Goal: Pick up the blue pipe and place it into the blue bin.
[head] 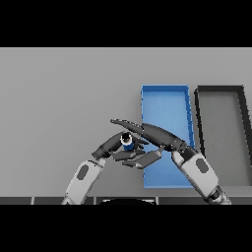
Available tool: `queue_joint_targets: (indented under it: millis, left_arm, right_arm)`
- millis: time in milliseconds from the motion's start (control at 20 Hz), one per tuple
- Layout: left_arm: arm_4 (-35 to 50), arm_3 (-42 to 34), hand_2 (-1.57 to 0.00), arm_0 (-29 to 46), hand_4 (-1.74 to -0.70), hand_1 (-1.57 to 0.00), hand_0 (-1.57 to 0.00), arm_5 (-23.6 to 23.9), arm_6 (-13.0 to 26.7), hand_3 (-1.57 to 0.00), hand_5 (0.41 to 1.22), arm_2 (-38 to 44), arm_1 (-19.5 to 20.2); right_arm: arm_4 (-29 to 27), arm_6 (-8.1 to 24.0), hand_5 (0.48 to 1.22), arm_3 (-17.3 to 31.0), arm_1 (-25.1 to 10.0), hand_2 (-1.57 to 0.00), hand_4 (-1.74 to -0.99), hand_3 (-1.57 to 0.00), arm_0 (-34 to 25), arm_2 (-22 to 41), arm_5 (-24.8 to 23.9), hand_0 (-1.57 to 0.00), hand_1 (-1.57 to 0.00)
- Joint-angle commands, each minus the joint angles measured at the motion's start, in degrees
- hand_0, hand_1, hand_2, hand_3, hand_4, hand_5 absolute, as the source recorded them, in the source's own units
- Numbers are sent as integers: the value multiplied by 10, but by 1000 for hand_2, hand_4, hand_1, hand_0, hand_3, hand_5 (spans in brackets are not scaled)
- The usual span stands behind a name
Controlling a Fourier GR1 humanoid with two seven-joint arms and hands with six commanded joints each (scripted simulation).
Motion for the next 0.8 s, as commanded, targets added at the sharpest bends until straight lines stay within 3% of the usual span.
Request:
queue_joint_targets:
  millis: [0, 200, 300, 450, 600, 700, 750]
  left_arm:
    - [-3, -3, -1571, 2, -1470, -1571, -1571, -1, 3, -1571, 1221, 2, 1]
    - [-23, 3, -1571, -5, -1465, -1571, -1571, -4, 16, -1571, 1221, 10, -8]
    - [-32, 14, -1571, 1, -1517, -1571, -1571, -5, 8, -1571, 1221, 12, -17]
    - [-22, 3, -1571, -1, -1622, -1571, -1571, -14, 38, -1571, 1221, 22, -7]
    - [-10, -3, -1571, 15, -1677, -1571, -1571, -16, 28, -1523, 1221, 11, -20]
    - [4, 3, -1571, 12, -1699, -1571, -1571, -22, 18, -1502, 1221, 15, -27]
    - [7, -3, -1571, 14, -1707, -1571, -1571, -27, 24, -1490, 1221, 18, -23]
  right_arm:
    - [3, 8, 526, 9, 6, -77, -1196, 1, -10, 5, 0, -16, -25]
    - [-1, 18, 497, 54, 18, -166, -1204, -44, -58, 3, 16, -69, -108]
    - [-1, 12, 485, 64, 24, -377, -1278, -242, -64, 11, 31, -323, -362]
    - [1, -2, 518, 75, 37, -910, -1467, -762, -70, 18, 28, -876, -877]
    - [-12, 0, 650, 76, 49, -1233, -1581, -1021, -68, 25, 15, -1215, -1215]
    - [-24, -3, 856, 86, 54, -1354, -1628, -1186, -75, 29, 5, -1343, -1343]
    - [-17, -24, 929, 86, 53, -1398, -1648, -1250, -71, 37, 3, -1389, -1389]
